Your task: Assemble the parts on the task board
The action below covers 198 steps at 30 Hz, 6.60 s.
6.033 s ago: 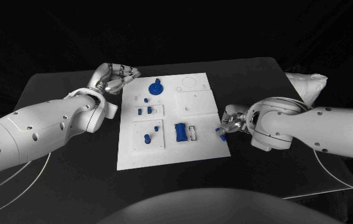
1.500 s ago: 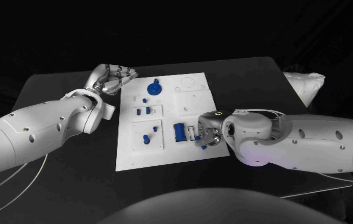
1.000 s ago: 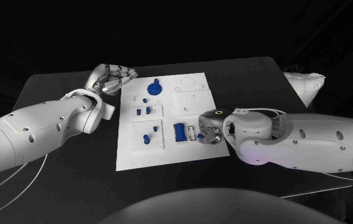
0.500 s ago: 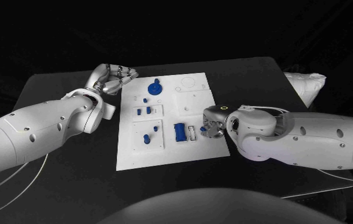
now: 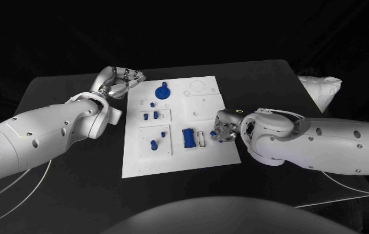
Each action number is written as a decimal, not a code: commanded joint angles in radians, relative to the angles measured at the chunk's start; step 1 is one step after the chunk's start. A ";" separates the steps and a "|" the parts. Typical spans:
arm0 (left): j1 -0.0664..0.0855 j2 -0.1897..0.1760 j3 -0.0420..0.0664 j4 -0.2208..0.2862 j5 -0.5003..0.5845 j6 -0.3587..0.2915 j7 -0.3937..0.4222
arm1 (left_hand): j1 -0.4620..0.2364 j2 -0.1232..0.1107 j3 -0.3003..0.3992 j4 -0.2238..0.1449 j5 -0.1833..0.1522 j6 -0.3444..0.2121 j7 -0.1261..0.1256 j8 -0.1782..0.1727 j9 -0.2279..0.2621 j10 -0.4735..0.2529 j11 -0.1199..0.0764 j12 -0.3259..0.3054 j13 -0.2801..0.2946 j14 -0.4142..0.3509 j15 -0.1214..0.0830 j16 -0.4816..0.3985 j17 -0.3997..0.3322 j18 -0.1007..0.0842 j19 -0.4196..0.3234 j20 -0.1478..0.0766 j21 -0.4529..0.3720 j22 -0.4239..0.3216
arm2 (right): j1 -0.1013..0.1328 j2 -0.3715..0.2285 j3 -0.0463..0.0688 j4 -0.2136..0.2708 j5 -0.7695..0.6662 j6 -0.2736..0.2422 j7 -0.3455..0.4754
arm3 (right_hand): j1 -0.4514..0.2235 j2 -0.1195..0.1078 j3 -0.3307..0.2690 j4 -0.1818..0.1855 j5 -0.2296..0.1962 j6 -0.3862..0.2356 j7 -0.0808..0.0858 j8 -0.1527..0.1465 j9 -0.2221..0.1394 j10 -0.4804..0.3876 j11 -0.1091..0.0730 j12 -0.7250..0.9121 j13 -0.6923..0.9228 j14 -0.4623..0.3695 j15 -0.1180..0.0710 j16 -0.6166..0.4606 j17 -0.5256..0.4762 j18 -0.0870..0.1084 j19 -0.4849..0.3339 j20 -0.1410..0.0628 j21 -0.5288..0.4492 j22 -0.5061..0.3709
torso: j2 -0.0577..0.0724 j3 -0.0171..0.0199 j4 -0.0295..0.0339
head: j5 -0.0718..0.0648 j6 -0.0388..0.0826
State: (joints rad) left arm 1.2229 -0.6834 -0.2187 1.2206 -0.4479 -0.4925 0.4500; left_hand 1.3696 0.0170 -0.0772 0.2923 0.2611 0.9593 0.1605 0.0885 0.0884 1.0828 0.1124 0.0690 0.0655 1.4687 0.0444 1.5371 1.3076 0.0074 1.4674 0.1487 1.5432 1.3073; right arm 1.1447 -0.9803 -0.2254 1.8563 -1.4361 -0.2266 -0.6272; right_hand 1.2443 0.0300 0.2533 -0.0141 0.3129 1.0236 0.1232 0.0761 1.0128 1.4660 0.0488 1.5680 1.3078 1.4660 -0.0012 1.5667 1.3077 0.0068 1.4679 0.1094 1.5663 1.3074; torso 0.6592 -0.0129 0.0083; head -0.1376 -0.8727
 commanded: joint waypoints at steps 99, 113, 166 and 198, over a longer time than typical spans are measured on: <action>0.000 0.008 0.001 -0.004 -0.003 0.017 0.001 | 0.001 0.013 -0.010 0.000 0.004 0.010 0.000 -0.007 -0.001 0.001 -0.005 -0.001 0.000 0.081 -0.007 -0.004 0.204 0.002 0.077 -0.006 -0.006 0.251 | 0.064 0.009 -0.009 -0.039 1.000 -0.225 0.048 | -0.029 -0.016 0.062 -0.072 -0.068 0.027 -0.029 -0.012 -0.759 0.105 -0.015 0.003 0.263 0.105 -0.020 0.004 0.263 -0.007 0.103 -0.017 0.004 0.263 | -0.001 -0.0005 -0.0001 | 0.000 0.000; 0.000 0.008 0.001 -0.005 -0.003 0.016 0.001 | 0.001 0.013 -0.010 0.000 0.004 0.010 0.000 -0.007 -0.001 0.001 -0.005 -0.001 0.000 0.081 -0.007 -0.004 0.204 0.002 0.077 -0.006 -0.006 0.251 | 0.064 0.014 -0.009 -0.034 1.056 -0.238 0.065 | -0.032 -0.017 0.057 -0.068 -0.070 0.030 -0.028 -0.011 -0.763 0.105 -0.015 0.003 0.263 0.105 -0.020 0.004 0.263 -0.007 0.103 -0.017 0.004 0.263 | 0.000 0.0002 0.0003 | 0.002 0.000; 0.000 0.010 0.001 -0.003 -0.003 0.017 0.002 | 0.002 0.014 -0.011 0.000 0.004 0.010 0.000 -0.007 -0.001 0.000 -0.005 -0.002 -0.001 0.081 -0.007 -0.004 0.204 0.002 0.077 -0.006 -0.005 0.252 | 0.064 0.045 -0.009 -0.050 1.069 -0.238 0.014 | -0.081 -0.031 0.009 -0.027 -0.094 0.026 -0.013 -0.010 -0.803 0.105 -0.002 0.003 0.263 0.105 -0.015 0.004 0.263 -0.007 0.103 -0.014 0.004 0.263 | -0.001 -0.0003 0.0001 | 0.008 0.000; 0.000 0.010 0.001 -0.005 -0.003 0.019 0.002 | 0.004 0.016 -0.013 -0.001 0.005 0.011 0.000 -0.008 -0.001 0.000 -0.005 -0.002 -0.001 0.081 -0.007 -0.004 0.204 0.002 0.077 -0.006 -0.006 0.251 | 0.063 0.029 -0.009 -0.041 1.016 -0.200 -0.013 | -0.114 -0.033 -0.022 0.005 -0.142 0.036 -0.005 -0.010 -0.826 0.105 0.004 0.003 0.263 0.105 -0.010 0.004 0.263 -0.007 0.103 -0.010 0.004 0.263 | -0.001 0.0002 0.0005 | 0.002 0.000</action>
State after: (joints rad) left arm 1.2229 -0.6753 -0.2188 1.2148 -0.4484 -0.4871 0.4449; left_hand 1.3735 0.0209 -0.0825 0.2922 0.2611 0.9664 0.1603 0.0845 0.0884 1.0829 0.1124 0.0690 0.0655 1.4687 0.0444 1.5371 1.3080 0.0074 1.4674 0.1486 1.5432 1.3074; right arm 1.2104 -0.9505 -0.2323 1.8146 -0.4029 -0.4518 -0.6243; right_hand 1.1371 -0.0055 0.2344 -0.0122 0.1737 1.0599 0.1090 0.0660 0.1880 1.4653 0.0488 1.5680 1.3078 1.4666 -0.0145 1.5667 1.3073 0.0067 1.4644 0.0985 1.5663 1.3074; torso 0.6585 -0.0129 0.0081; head -0.1349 -0.8728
